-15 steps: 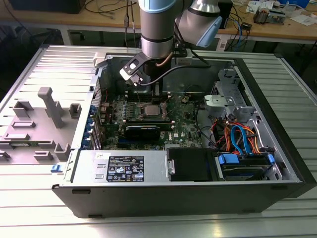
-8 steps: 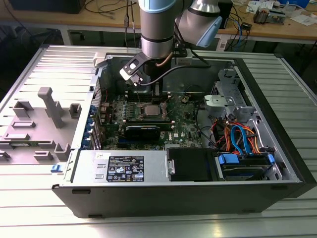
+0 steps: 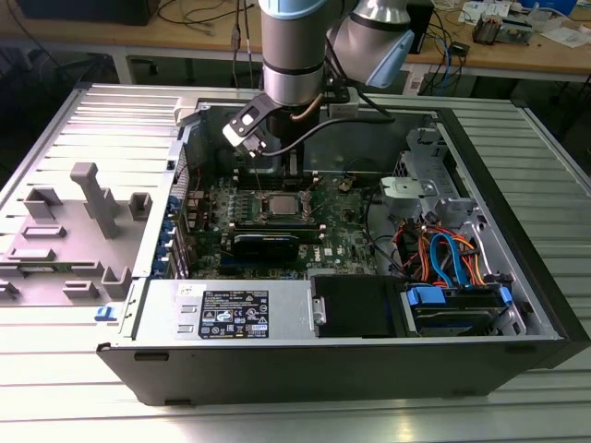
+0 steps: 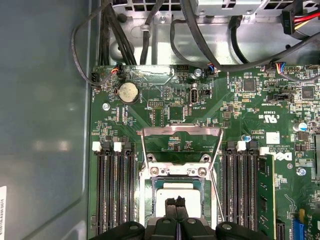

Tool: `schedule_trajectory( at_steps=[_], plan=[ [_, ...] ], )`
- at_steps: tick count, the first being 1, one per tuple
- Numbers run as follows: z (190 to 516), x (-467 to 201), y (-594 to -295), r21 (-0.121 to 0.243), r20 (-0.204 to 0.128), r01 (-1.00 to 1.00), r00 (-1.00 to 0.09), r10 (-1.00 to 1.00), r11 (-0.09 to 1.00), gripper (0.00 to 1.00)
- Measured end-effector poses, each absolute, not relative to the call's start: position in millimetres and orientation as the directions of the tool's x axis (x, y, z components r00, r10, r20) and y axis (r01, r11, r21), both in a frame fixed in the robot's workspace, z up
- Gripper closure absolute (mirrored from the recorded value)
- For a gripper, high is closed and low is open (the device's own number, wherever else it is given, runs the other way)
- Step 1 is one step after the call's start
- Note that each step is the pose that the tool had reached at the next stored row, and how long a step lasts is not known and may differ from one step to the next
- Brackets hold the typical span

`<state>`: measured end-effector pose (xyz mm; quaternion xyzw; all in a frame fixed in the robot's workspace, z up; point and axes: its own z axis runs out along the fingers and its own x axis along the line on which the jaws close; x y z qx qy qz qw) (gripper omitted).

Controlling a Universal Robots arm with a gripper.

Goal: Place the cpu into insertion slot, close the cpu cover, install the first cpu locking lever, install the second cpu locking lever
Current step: 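Close the cpu cover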

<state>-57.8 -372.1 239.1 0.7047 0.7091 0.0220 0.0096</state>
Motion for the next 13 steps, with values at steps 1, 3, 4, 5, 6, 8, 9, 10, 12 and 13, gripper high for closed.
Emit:
schedule_trajectory(
  at_steps=[1, 3, 4, 5, 6, 8, 9, 10, 12, 13],
  plan=[
    [240.0, -57.8, -372.1, 0.045, 0.017, 0.999, -0.007, 1.0, 0.006, 0.89],
    [242.7, -57.8, -372.1, 0.045, 0.017, 0.999, -0.007, 1.0, 0.006, 0.89],
    [243.6, -57.8, -372.0, 0.046, 0.018, 0.999, -0.007, 1.0, 0.006, 0.89],
    [244.0, -57.8, -372.0, 0.046, 0.018, 0.999, -0.007, 1.0, 0.006, 0.89],
    [244.4, -57.8, -372.1, 0.046, 0.017, 0.999, -0.007, 1.0, 0.006, 0.89],
    [244.9, -57.8, -372.1, 0.046, 0.017, 0.999, -0.007, 1.0, 0.006, 0.89],
    [245.0, -57.8, -372.1, 0.046, 0.017, 0.999, -0.007, 1.0, 0.006, 0.89],
    [245.1, -57.8, -372.0, 0.046, 0.018, 0.999, -0.007, 1.0, 0.006, 0.89],
    [245.5, -57.8, -372.1, 0.046, 0.017, 0.999, -0.007, 1.0, 0.006, 0.89],
    [245.6, -57.8, -372.1, 0.046, 0.017, 0.999, -0.007, 1.0, 0.006, 0.89]
  ],
)
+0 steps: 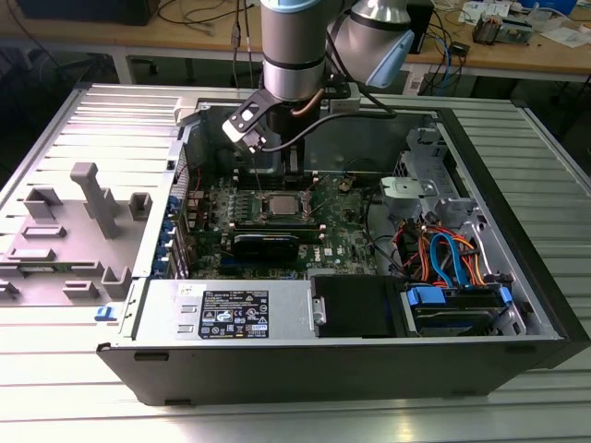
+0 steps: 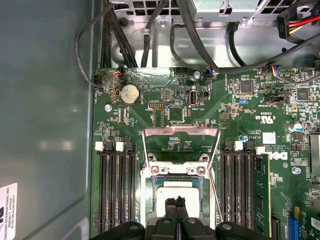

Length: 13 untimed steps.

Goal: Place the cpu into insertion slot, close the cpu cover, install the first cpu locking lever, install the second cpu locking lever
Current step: 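Close the cpu cover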

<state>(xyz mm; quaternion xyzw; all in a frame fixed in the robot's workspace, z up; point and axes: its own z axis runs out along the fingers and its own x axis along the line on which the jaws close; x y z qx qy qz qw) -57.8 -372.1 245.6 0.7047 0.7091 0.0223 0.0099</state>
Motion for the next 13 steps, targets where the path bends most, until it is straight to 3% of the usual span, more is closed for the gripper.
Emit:
schedule_trajectory(
  at_steps=[13],
  plan=[
    [245.9, -58.6, -371.7, 0.047, 0.018, 0.999, -0.007, 1.0, 0.006, 0.89]
  ],
)
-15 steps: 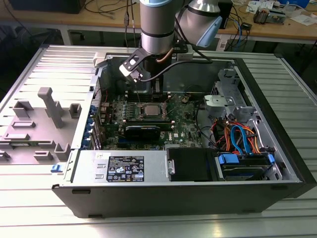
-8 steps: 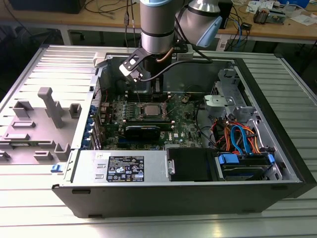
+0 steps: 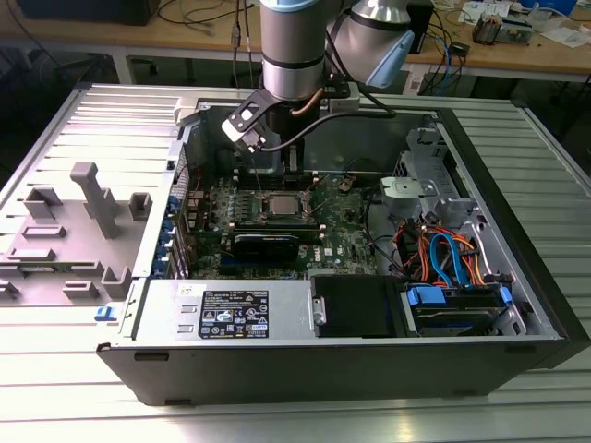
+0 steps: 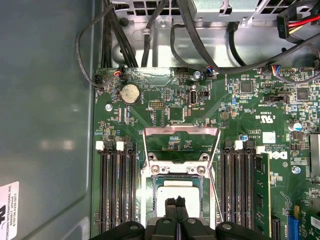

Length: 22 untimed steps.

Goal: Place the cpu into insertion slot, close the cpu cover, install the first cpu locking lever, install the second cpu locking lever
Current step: 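Close the cpu cover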

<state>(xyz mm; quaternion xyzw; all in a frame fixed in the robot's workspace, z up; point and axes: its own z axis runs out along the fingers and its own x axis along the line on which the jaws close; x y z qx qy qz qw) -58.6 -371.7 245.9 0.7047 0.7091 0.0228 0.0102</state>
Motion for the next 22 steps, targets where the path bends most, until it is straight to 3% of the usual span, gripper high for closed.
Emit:
schedule_trajectory(
  at_steps=[22],
  plan=[
    [257, -59, -371, 0.047, 0.016, 0.999, -0.007, 1.0, 0.006, 0.89]
  ],
)
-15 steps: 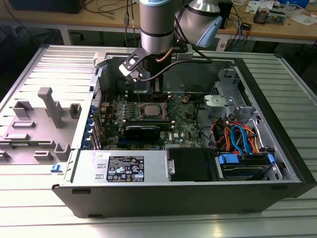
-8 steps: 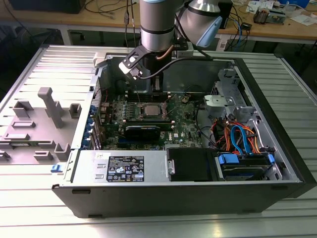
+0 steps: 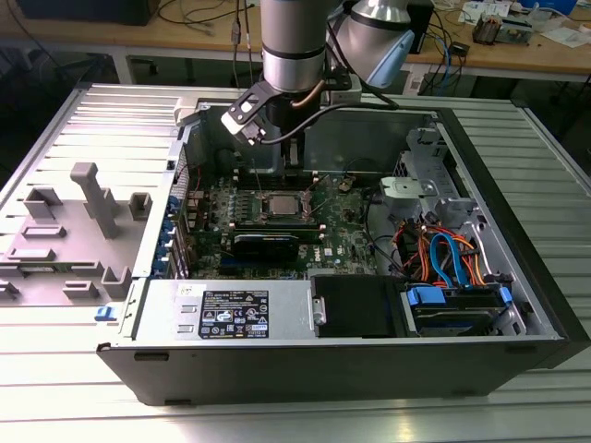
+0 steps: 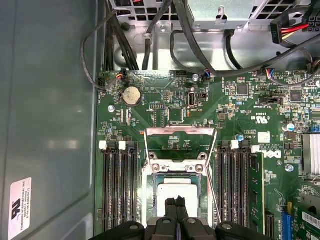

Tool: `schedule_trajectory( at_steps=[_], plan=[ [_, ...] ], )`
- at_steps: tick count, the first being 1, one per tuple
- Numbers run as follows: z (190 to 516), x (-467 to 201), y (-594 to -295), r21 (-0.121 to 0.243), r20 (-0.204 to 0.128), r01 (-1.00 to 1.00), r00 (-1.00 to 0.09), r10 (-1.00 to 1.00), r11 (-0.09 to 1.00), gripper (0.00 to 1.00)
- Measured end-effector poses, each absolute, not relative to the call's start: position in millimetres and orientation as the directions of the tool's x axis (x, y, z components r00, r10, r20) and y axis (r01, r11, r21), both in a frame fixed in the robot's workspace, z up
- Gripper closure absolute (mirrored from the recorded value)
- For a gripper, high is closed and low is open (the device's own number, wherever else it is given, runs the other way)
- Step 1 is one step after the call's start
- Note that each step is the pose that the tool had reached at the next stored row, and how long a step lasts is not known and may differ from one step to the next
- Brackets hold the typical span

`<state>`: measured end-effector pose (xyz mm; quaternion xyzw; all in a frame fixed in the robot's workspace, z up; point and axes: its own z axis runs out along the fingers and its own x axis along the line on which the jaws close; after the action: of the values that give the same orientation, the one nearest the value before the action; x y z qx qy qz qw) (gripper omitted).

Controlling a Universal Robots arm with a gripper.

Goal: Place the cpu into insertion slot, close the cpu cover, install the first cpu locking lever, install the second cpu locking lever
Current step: 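Close the cpu cover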

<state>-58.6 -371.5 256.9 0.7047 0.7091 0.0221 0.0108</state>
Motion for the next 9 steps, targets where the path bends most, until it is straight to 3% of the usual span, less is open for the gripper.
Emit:
schedule_trajectory(
  at_steps=[9],
  plan=[
    [258.8, -58.6, -371.5, 0.047, 0.016, 0.999, -0.007, 1.0, 0.006, 0.89]
  ],
)
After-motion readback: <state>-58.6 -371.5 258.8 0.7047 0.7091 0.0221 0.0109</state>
